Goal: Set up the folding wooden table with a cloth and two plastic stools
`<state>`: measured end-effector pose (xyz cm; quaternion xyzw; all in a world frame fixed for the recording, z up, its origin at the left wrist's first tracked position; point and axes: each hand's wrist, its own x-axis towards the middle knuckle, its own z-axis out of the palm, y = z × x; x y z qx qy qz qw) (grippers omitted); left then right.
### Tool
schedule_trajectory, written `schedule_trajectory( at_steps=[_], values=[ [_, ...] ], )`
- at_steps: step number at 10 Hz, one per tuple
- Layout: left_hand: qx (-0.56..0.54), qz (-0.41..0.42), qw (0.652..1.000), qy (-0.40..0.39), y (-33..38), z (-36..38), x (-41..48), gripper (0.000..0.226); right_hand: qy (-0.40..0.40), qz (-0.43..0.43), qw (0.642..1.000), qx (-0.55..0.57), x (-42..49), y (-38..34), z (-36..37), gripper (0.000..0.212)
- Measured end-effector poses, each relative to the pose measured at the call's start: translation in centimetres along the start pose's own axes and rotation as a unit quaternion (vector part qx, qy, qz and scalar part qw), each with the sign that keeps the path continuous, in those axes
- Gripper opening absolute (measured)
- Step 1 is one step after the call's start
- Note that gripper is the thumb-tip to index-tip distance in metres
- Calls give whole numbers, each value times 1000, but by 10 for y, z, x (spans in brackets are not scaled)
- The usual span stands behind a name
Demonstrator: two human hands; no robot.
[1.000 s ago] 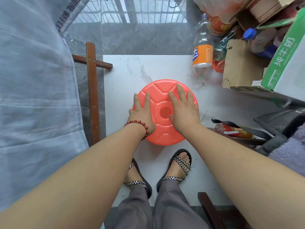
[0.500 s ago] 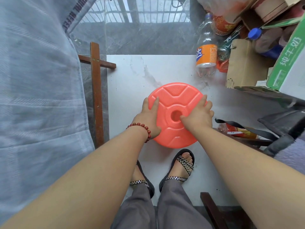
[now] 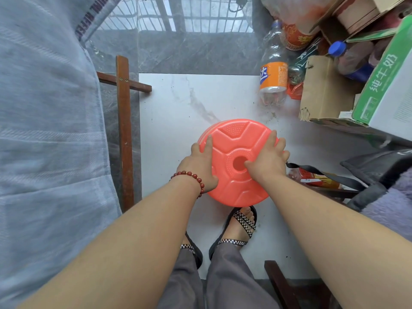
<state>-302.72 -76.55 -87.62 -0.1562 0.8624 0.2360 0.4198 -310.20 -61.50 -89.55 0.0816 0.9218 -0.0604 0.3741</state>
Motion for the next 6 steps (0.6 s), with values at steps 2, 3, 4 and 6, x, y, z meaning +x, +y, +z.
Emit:
schedule_trajectory(
  at_steps=[2,3,4,6],
  values=[
    [2,-5,1000,-7,2,-6,-4,93,-17,16,1000,19,0,-5,-4,100],
    [7,4,1000,-9,2,-9,-5,91,-21,18,999,31,-5,-10,-5,98],
    [12,10,1000,-12,2,-14,-9,91,-13,9,999,29,-14,-17,-6,96],
    [19,35,999,-23,6,-29,-35,91,-43,-38,997,54,-45,-26,-21,93]
  ],
)
